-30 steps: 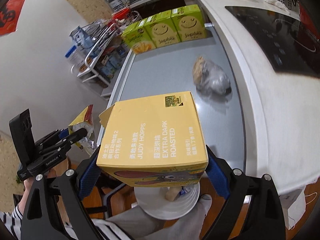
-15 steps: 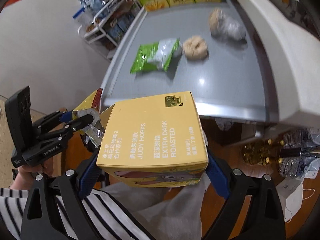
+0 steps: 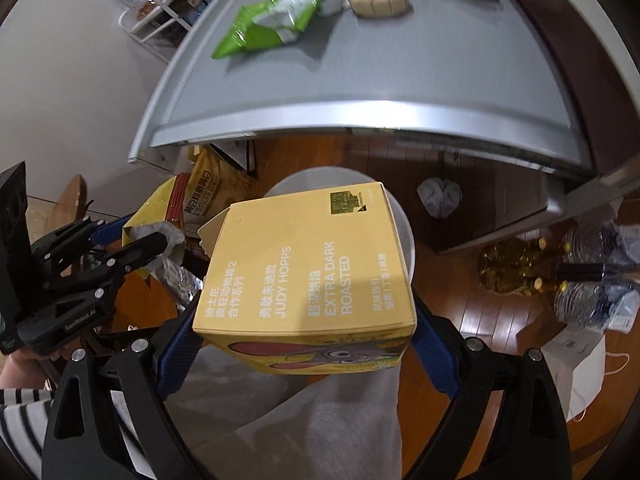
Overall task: Collect trash
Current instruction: 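Carry the yellow box with the right tool and yellow bag with the left tool over the bin, then open both tools to drop the box and bag into the bin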
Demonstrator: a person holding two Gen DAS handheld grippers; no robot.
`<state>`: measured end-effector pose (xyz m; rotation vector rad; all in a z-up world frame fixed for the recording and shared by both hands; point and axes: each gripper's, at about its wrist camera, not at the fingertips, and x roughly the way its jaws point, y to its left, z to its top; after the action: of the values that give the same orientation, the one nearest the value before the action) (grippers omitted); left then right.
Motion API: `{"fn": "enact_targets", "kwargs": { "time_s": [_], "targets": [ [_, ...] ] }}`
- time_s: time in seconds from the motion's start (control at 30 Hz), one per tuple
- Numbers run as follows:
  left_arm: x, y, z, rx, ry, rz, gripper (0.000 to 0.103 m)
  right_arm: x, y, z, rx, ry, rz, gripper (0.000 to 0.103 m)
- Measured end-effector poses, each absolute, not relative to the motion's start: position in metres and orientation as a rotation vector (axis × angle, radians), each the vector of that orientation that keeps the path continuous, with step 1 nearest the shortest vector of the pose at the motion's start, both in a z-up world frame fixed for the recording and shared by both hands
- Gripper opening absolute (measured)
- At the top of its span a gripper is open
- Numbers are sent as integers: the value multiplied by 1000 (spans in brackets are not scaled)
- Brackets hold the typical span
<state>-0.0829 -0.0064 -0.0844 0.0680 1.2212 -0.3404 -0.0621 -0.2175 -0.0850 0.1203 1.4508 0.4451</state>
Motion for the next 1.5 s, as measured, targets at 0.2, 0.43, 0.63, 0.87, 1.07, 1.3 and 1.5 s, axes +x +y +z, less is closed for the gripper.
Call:
{"fn": "enact_targets", "kwargs": {
  "time_s": [0.2,0.43,0.63,0.87,1.07,1.3,1.5],
  "targets": [
    [-82,-7,-101,84,1258,-330,41,-62,-211,-100,120,1473,430,91],
    [-77,-10,-117,113,1293,-320,41,-57,-199,-112,70,1491,399,91],
    [-73,-15,-127,133,1312,-319,41,-51,-192,-115,47,1492,399,91],
    [-69,-17,-132,144,1320,-320,41,-45,-186,-121,24,1501,388,91],
    [-69,-19,-131,151,1320,-321,41,-44,-183,-122,13,1502,397,91],
    [-66,-20,-128,132,1326,-326,68,-45,-181,-119,-16,1502,400,92],
    [-63,-22,-126,147,1326,-327,69,-45,-186,-111,-2,1487,392,96]
  ]
}}
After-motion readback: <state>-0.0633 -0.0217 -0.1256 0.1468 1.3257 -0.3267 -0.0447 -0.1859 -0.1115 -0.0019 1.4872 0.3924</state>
